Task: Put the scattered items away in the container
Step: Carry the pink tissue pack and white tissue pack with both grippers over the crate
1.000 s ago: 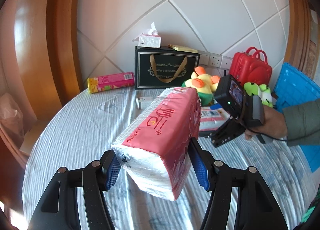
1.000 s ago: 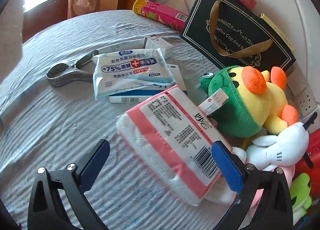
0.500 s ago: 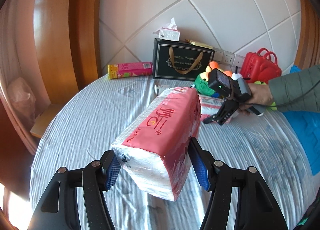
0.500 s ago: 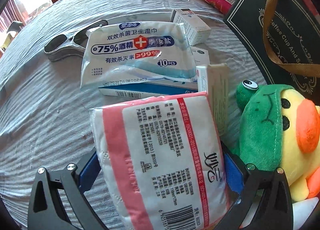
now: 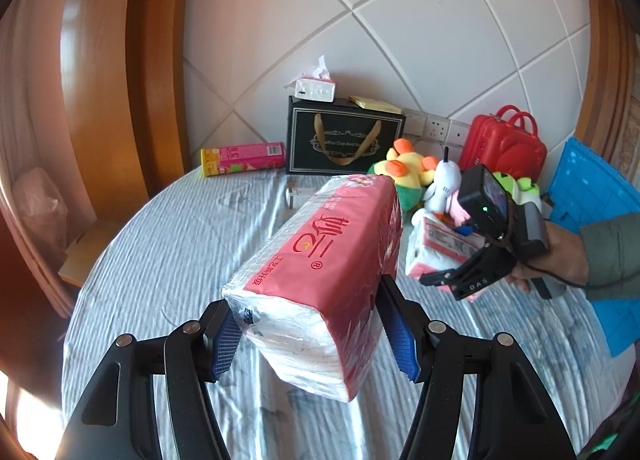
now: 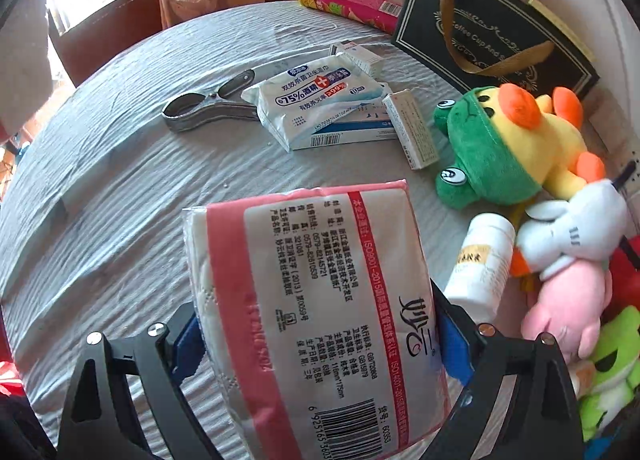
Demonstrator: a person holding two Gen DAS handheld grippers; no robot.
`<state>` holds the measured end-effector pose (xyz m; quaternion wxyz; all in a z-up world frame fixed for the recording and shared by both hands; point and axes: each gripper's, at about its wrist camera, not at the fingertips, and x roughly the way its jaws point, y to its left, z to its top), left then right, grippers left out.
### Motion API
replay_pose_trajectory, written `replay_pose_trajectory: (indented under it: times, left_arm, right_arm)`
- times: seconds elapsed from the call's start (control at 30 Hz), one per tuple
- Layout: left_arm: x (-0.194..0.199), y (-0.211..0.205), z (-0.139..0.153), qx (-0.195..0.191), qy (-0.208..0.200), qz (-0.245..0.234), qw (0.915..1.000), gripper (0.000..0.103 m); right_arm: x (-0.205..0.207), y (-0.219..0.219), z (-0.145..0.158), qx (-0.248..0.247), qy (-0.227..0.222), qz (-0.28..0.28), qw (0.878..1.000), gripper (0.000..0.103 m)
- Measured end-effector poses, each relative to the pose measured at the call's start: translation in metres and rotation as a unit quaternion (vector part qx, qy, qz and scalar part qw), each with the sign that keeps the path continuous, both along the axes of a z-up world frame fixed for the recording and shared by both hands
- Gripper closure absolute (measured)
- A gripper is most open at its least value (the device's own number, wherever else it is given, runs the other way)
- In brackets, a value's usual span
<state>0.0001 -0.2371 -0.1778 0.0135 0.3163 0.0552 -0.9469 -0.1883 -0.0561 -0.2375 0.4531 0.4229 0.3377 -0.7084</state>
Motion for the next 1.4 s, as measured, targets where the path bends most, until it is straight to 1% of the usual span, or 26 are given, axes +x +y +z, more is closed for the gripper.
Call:
replay_pose_trajectory:
  times: [0.13,0.23,0.3,0.43,0.53,0.73,0.87,1.07,1.4]
  left_arm:
    - [0.008,0.011,0.019,0.0,0.008,-0.004,1.0,0.041]
    - [0.013,0.021,0.035,-0.008,0.011,-0.01,0.9999,0.041]
    - [0.018,0.027,0.048,-0.008,0.017,-0.013,0.9997,0.041]
    - [0.028,0.042,0.074,-0.011,0.028,-0.021,0.9993,0.041]
    - [0.034,0.058,0.094,-0.016,0.04,-0.03,0.9986,0.041]
    - [0.041,0.096,0.132,-0.023,0.069,-0.041,0.9965,0.041]
    - [0.042,0.126,0.156,-0.03,0.088,-0.057,0.994,0.041]
    - [0.036,0.176,0.187,-0.037,0.109,-0.083,0.9898,0.041]
    - [0.02,0.267,0.218,-0.04,0.125,-0.128,0.9831,0.041]
  right_arm:
    - [0.025,0.026,0.037,-0.026,-0.004,-0.04,0.999,0.009]
    - [0.046,0.044,0.066,-0.037,-0.007,-0.066,0.997,0.009]
    - [0.061,0.064,0.088,-0.052,-0.011,-0.079,0.995,0.009]
    - [0.09,0.093,0.136,-0.085,0.004,-0.091,0.992,0.009]
    - [0.104,0.122,0.173,-0.112,0.013,-0.11,0.988,0.009]
    - [0.124,0.179,0.225,-0.156,0.031,-0.137,0.978,0.009]
    - [0.132,0.215,0.248,-0.183,0.039,-0.151,0.971,0.009]
    - [0.136,0.268,0.27,-0.209,0.051,-0.174,0.961,0.009]
    - [0.133,0.361,0.302,-0.248,0.058,-0.216,0.943,0.009]
